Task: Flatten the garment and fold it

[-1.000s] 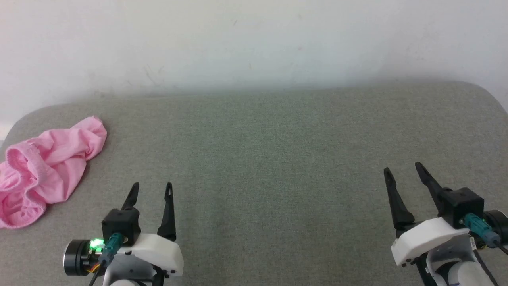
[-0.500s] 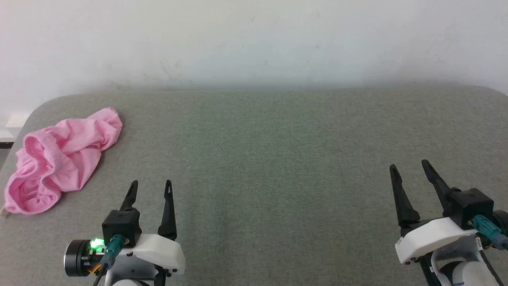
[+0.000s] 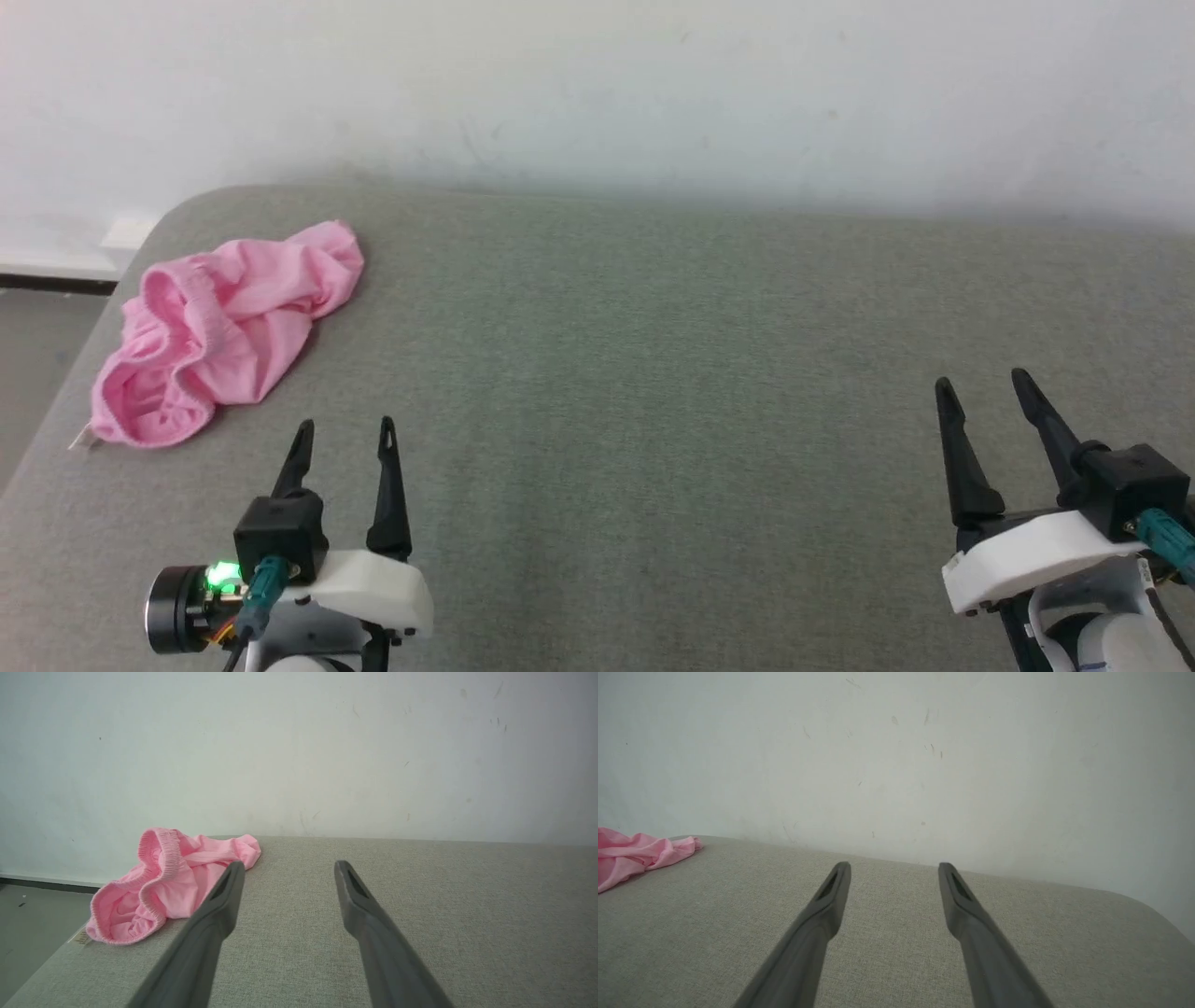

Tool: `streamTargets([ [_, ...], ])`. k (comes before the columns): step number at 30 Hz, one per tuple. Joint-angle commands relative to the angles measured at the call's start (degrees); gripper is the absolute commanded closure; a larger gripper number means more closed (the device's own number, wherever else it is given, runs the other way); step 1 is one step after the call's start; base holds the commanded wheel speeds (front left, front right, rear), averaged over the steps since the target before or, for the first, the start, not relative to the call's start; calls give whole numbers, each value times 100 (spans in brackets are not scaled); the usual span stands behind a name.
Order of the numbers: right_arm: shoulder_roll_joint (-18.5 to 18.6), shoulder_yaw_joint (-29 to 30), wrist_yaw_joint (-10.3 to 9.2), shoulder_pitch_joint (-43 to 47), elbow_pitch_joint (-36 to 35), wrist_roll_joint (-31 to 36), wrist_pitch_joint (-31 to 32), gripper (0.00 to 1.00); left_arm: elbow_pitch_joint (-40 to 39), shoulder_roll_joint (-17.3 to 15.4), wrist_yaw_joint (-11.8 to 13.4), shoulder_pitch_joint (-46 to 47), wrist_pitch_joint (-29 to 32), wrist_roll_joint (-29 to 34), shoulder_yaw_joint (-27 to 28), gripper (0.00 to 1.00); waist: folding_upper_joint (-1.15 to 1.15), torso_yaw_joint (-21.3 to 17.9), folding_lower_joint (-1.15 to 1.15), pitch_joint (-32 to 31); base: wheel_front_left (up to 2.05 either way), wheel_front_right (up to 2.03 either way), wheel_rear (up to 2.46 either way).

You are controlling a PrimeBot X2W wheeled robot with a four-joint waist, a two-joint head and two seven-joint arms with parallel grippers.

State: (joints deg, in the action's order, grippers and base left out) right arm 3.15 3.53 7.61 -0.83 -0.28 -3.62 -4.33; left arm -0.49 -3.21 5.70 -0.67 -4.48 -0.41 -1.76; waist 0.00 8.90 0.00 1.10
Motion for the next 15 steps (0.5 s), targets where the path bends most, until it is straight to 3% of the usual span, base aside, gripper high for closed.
streamTargets([
  [1, -9, 33, -4, 68, -36, -72, -75, 0, -14, 3, 71, 89, -59, -33, -15, 0, 0, 162, 0, 20, 0, 0, 0],
  [15, -12, 144, -5, 101, -48, -170, -242, 0, -3, 11, 266, 86, -227, -74, 2, 0, 0, 843, 0, 82, 0, 0, 0],
])
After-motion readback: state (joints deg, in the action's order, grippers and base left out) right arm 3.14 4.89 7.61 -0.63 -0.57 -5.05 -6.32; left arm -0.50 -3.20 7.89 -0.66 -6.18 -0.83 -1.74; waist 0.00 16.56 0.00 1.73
